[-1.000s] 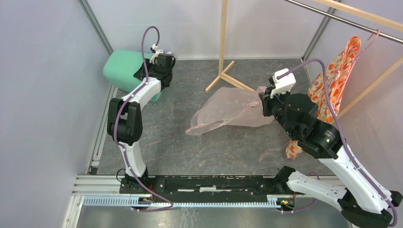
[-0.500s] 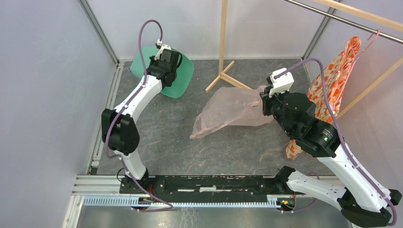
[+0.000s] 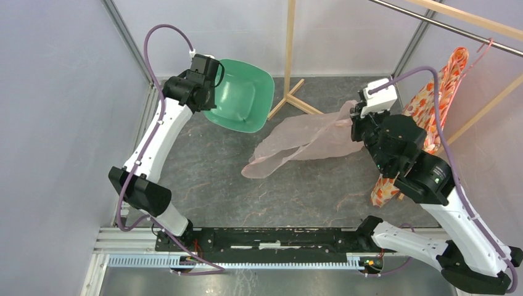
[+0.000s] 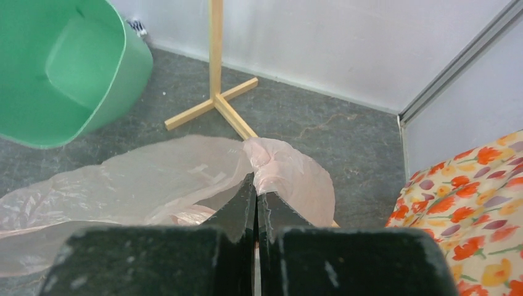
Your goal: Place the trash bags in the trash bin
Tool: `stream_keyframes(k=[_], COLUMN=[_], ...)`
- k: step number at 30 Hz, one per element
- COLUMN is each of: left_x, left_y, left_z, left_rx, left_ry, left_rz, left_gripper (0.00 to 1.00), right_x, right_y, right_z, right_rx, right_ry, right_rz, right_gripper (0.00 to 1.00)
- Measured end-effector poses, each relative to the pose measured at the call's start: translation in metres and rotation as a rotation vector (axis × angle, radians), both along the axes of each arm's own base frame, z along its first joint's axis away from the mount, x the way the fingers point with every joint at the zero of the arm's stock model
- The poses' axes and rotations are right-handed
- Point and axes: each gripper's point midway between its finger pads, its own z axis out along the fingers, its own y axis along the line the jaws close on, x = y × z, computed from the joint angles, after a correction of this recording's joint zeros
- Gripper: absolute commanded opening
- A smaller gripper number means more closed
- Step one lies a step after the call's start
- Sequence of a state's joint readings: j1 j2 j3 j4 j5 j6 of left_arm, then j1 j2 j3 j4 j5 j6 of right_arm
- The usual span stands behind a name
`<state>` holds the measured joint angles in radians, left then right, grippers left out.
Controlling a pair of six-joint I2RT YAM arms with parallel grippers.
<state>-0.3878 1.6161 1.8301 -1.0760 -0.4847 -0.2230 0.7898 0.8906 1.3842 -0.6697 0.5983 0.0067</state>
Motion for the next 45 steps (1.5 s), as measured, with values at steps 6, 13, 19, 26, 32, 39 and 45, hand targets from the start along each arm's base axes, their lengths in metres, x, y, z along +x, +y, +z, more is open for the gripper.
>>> stream_keyframes(k=[6,13,19,26,32,39,45], left_x=[-0.025,-0.043,-0.058,-0.078,-0.097,-0.106,-0.104], left_y=[-0.02,-0.037,-0.057,-0.087,-0.108,-0.128,-0.133], left_z=[-0.018,-0.026,-0.028,-0.03,-0.036,-0.043,-0.046], left_rx=[-0.11,-0.182,-0.246,-0.287,-0.298,-0.319,-0.344], left_ry=[0.13,0.212,0.249,0.302,0.352,0.369,0.34], left_rz=[-0.066,-0.113,-0.162,-0.24,-0.298,-0.33,-0.331], left_gripper=[0.02,0.02,0.02,0.08,0.2,0.46,0.69], right_x=[-0.007,-0.037,-0.074,-0.085,-0.079,-0.074,-0.068], right_y=[-0.01,-0.023,-0.036,-0.027,-0.012,0.001,0.01], right_z=[0.042,0.135,0.217,0.266,0.286,0.297,0.301], right_rx=[0.055,0.291,0.517,0.653,0.694,0.72,0.723], right_ry=[-0.092,-0.345,-0.604,-0.749,-0.797,-0.824,-0.83], right_rz=[-0.002,0.077,0.179,0.263,0.302,0.337,0.347], right_gripper=[0.0,0.0,0.0,0.0,0.0,0.0,0.0])
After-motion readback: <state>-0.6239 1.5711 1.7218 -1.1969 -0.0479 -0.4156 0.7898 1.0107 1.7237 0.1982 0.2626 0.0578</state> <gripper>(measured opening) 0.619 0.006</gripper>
